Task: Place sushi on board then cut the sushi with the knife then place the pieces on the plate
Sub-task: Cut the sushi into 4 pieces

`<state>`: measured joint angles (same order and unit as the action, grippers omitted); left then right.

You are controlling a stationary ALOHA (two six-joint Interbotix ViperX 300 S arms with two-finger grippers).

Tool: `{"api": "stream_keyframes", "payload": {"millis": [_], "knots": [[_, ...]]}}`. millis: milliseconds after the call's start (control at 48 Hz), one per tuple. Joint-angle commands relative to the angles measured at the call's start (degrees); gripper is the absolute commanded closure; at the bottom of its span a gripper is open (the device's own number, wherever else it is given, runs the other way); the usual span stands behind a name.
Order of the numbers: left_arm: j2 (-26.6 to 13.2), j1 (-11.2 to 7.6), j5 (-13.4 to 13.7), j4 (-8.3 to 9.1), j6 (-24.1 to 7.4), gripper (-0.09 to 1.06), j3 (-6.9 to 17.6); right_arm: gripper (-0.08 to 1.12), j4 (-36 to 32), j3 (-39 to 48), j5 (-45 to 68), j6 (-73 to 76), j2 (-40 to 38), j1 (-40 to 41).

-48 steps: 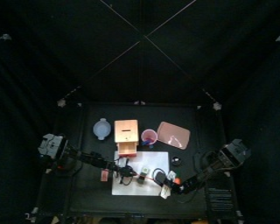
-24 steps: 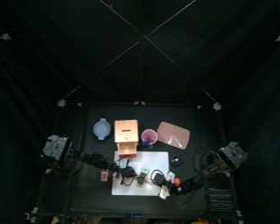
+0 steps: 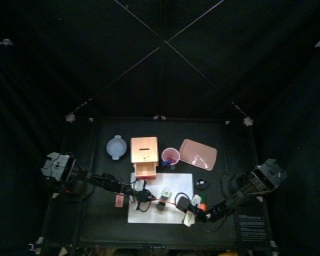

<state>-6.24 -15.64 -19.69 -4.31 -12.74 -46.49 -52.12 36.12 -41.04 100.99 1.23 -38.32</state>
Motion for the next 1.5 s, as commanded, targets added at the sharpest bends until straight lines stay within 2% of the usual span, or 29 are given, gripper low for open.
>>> {"api": "stream_keyframes", "payload": {"millis": [21, 479, 542, 604, 667, 854, 917, 1000, 1062, 1167, 1208, 1333, 1396, 1458, 1500], "knots": [[0.4, -1.49, 0.3, -0.97, -0.2, 0.65, 0.4, 0.71, 1.1, -1.3, -0.4, 0.4, -0.4, -0.4], [-2.6, -1.05, 0.3, -1.05, -0.2, 0.65, 0.4, 0.71, 1.1, -1.4, 0.3, 0.4, 2.5, 0.0], [-3.8, -1.49, 0.6, -1.58, -0.1, 0.65, 0.4, 0.71, 1.8, -1.6, 1.2, 0.4, 4.0, 0.0], [-4.6, -1.76, 1.4, -3.16, -0.1, 0.65, 0.5, 0.71, 2.5, -1.9, 1.3, 0.4, 5.1, 0.1], [-4.8, -1.76, 1.5, -3.87, -0.2, 0.65, 0.6, 0.71, 2.6, -1.9, 1.3, 0.4, 5.4, 0.1], [-5.1, -1.76, 1.5, -3.96, -0.2, 0.65, 0.7, 0.71, 2.9, -2.0, 1.3, 0.4, 6.1, 0.1], [-4.0, -1.76, 1.5, -3.87, -0.3, 0.65, 0.8, 0.71, 2.5, -2.3, 0.5, 0.2, 4.9, 0.2], [-0.5, -1.41, 2.4, -3.25, -0.4, 0.65, 0.7, 0.71, 1.7, -2.4, -1.9, 0.2, 2.2, -0.1], [2.5, -1.23, 3.6, -2.02, -0.4, 0.65, 0.6, 0.71, 0.8, -2.3, -3.4, -0.1, 0.1, -0.4], [6.6, -0.7, 3.9, 0.44, -0.7, 0.65, 0.4, 0.71, 1.3, -2.5, -6.3, -3.5, -2.4, -0.6], [7.6, -0.09, 3.5, 1.14, -1.4, 0.64, 0.5, 0.71, 2.1, -2.5, -7.6, -4.9, -2.7, -0.7], [8.4, 2.9, 1.1, 1.23, -1.9, 0.59, 1.1, 0.71, 4.9, -2.6, -11.1, -8.0, -4.3, -0.8], [8.3, 3.69, -1.6, 1.32, -2.0, 0.5, 1.1, 0.71, 6.3, -2.6, -12.4, -8.3, -4.9, -0.7], [8.2, 3.96, -4.7, 1.14, -2.0, 0.34, 0.9, 0.71, 7.0, -2.5, -15.1, -8.2, -5.8, -0.7], [8.3, 4.04, -5.9, 1.05, -1.9, 0.23, 0.9, 0.71, 7.5, -2.0, -17.9, -8.1, -6.9, -0.7]]}}
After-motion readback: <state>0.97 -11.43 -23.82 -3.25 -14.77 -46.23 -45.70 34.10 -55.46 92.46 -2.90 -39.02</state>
